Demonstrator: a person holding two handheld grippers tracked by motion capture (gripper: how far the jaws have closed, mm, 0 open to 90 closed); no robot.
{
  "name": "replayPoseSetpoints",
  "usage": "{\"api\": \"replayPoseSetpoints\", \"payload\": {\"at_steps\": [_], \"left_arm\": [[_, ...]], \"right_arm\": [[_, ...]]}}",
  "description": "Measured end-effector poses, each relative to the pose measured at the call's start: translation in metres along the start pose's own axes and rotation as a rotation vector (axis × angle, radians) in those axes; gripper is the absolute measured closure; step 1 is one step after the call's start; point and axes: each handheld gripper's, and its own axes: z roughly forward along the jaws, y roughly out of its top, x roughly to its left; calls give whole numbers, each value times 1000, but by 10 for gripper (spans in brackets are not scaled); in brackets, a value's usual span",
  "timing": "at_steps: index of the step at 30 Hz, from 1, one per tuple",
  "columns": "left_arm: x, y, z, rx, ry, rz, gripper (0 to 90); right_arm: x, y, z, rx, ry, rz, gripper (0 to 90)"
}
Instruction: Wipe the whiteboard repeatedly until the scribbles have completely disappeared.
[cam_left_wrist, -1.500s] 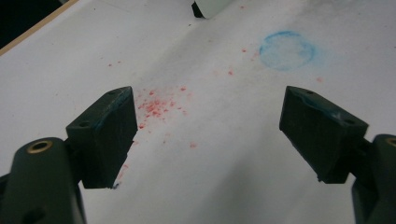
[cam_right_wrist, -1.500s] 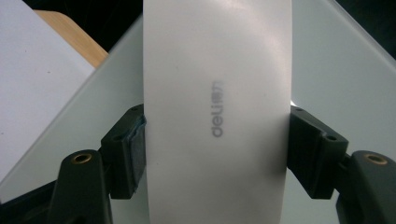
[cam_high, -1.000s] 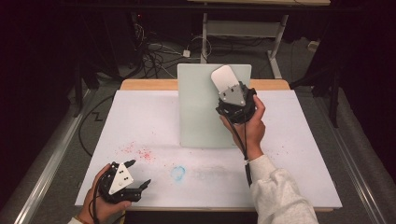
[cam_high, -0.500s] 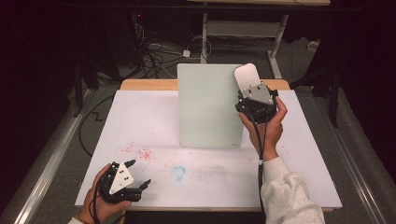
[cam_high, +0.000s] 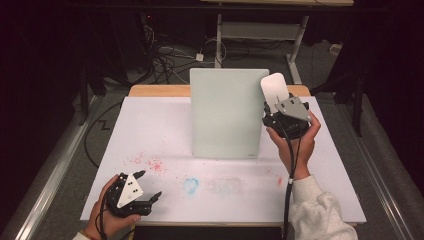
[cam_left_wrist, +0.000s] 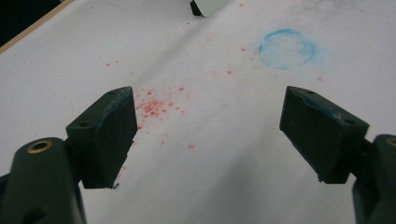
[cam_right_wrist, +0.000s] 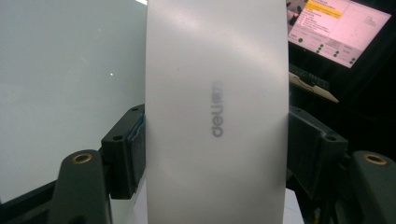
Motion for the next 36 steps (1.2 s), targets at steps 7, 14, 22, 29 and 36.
{"api": "replayPoseSetpoints", "payload": {"at_steps": [7, 14, 22, 29, 36], "left_arm": [[6, 1, -3, -16, 14, -10, 185], [7, 2, -2, -13, 20, -5, 185], [10, 2, 2, -14, 11, 0, 185], [9, 5, 5, -15, 4, 12, 184], [9, 5, 5, -16, 1, 10, 185]], "right_arm": [[3, 2, -11, -40, 54, -18, 309], [2, 2, -19, -67, 112, -15, 309], [2, -2, -25, -65, 148, -23, 309], [8, -10, -28, -59, 187, -54, 309], [10, -16, -31, -45, 220, -66, 309]]}}
